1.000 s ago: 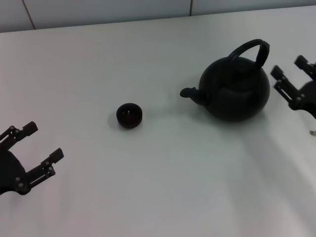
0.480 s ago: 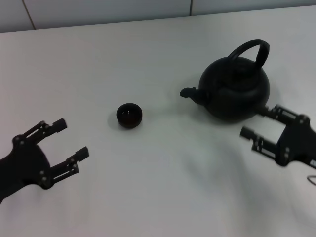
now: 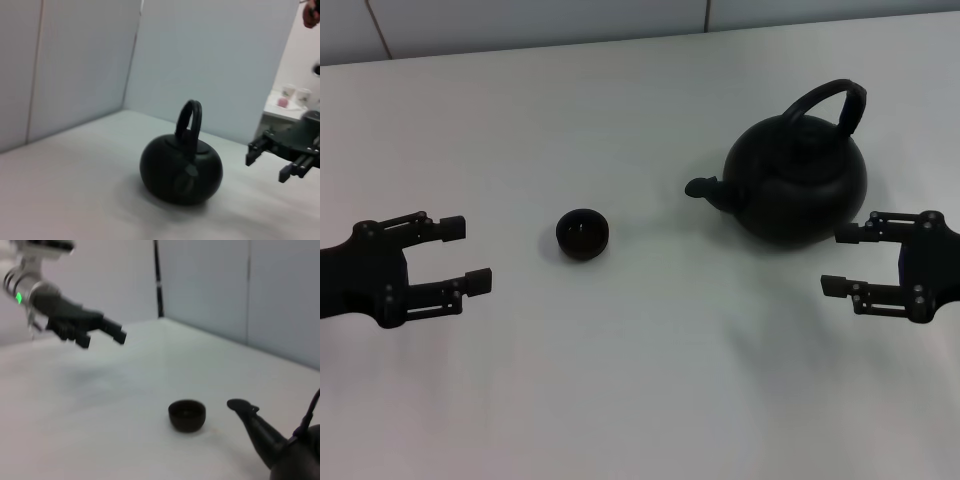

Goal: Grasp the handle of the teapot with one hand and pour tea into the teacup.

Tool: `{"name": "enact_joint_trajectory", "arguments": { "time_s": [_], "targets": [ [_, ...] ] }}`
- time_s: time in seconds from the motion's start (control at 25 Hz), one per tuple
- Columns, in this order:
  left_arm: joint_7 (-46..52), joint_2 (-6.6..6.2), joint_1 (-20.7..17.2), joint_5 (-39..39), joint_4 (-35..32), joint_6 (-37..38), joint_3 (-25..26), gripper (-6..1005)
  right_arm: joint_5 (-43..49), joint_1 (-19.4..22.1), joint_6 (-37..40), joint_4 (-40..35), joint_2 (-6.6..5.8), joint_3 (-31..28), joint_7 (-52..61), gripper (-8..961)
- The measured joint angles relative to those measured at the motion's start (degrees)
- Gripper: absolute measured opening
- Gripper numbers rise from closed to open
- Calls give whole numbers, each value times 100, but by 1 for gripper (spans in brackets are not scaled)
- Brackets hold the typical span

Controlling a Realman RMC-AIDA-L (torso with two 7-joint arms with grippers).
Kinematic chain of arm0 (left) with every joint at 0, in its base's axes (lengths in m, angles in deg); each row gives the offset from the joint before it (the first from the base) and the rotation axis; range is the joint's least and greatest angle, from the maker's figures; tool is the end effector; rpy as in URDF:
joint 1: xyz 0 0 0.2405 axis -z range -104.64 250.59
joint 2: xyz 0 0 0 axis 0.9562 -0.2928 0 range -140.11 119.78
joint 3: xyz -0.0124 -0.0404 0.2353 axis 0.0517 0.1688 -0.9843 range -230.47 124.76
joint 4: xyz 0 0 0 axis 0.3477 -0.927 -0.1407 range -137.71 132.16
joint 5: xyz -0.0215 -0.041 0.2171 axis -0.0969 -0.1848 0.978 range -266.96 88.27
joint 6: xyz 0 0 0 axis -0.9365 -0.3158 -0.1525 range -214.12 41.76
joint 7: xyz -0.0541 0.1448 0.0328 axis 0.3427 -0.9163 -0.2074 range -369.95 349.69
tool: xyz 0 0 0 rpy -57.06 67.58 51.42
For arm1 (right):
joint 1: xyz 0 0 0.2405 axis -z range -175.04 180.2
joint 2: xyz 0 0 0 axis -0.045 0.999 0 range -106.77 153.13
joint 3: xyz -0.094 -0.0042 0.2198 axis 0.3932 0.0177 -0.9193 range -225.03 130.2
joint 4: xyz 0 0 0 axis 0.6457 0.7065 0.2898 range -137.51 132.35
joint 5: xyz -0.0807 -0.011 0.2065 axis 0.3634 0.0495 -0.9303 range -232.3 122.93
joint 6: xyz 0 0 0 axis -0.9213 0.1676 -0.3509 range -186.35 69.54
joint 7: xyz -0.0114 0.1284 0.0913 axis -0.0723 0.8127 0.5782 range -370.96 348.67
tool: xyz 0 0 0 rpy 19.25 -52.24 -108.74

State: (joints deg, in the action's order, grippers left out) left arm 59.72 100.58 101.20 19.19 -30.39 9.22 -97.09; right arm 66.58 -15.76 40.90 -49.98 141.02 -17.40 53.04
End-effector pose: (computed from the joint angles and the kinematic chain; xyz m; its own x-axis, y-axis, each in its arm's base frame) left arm -0.2787 0.3120 0.0199 0.8112 0.2881 0.5089 0.3867 -0.9171 -0.0972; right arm 0.3167 0.2739 0.0488 0.8913 -0.1967 -0.4085 -0.3419 -0.8833 -0.3208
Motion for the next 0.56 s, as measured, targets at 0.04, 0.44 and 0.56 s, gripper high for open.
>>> {"name": "enact_joint_trajectory", "arguments": {
  "time_s": [0.04,0.44,0.56],
  "targets": [
    [227,-54,94,94,-39,58,3,797,88,-56,26,-62,-9,1,82,657],
    [490,-94,169,167,-126,140,53,797,297,-307,57,-142,-68,5,213,657],
    [503,-96,168,168,-130,145,57,797,315,-352,42,-146,-70,5,218,657]
  ]
}}
